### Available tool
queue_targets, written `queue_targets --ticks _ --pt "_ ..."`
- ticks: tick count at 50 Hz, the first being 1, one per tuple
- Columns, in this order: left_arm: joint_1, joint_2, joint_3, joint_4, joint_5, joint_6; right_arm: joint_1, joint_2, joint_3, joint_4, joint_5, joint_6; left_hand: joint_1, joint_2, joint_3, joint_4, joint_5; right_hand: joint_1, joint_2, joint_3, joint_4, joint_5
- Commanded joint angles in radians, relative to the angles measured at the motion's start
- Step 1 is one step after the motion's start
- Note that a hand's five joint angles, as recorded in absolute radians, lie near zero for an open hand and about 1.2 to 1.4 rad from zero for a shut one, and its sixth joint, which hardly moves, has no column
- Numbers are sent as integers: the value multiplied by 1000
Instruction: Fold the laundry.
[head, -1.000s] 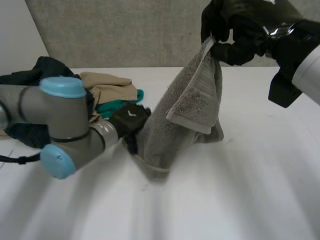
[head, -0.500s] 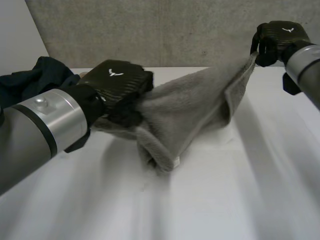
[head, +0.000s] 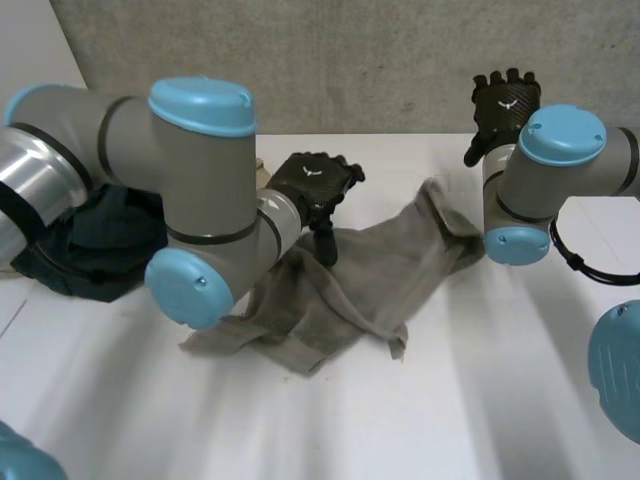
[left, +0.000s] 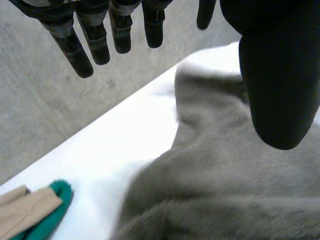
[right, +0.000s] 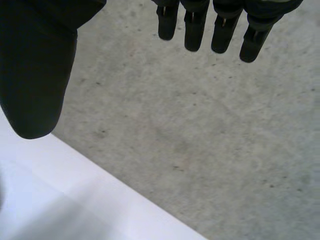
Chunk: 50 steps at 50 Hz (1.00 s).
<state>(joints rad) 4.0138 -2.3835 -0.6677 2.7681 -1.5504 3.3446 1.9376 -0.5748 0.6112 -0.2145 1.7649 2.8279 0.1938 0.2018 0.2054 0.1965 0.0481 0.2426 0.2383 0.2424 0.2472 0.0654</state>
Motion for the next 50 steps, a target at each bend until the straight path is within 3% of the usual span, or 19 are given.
queue_targets --ticks 1,4,10,14,19,23,32,36,37,39,46,50 --pt "77 197 -142 1 -13 -2 -6 -186 125 98 -1 -4 -19 -27 -31 -22 -48 -68 -64 -68 -73 -65" --pt "152 294 -242 7 -22 -7 7 -316 235 251 -42 -5 -19 -27 -31 -22 -48 -68 -64 -68 -73 -65" --pt "287 438 -485 4 32 -10 57 -529 520 567 -231 19 -19 -27 -31 -22 -48 -68 -64 -68 -73 -65" --pt "359 503 -639 10 81 -14 72 -629 709 575 -346 64 -19 -27 -31 -22 -48 -18 -14 -18 -23 -16" --pt "428 564 -788 27 151 -19 110 -662 875 485 -424 108 55 47 43 52 26 99 104 99 95 102" --pt "481 581 -883 51 185 -17 159 -639 953 334 -409 145 131 123 120 128 102 155 159 155 150 158" --pt "507 491 -938 88 233 -14 213 -450 944 46 -193 162 131 123 120 128 102 378 382 378 373 381" --pt "493 440 -926 99 231 -17 215 -402 911 35 -114 154 163 155 152 161 135 574 579 575 570 577" --pt "482 425 -918 108 227 -19 213 -399 909 30 -102 154 163 155 152 161 135 845 850 845 841 848" --pt "469 412 -914 122 216 -17 208 -405 910 26 -102 154 163 155 152 161 135 1153 1157 1153 1148 1155" --pt "395 333 -857 168 113 -8 181 -566 964 29 -153 147 213 205 201 210 184 1154 1158 1154 1149 1156" --pt "361 282 -811 168 64 -5 141 -712 992 72 -189 107 523 515 512 521 495 1154 1158 1154 1149 1156"
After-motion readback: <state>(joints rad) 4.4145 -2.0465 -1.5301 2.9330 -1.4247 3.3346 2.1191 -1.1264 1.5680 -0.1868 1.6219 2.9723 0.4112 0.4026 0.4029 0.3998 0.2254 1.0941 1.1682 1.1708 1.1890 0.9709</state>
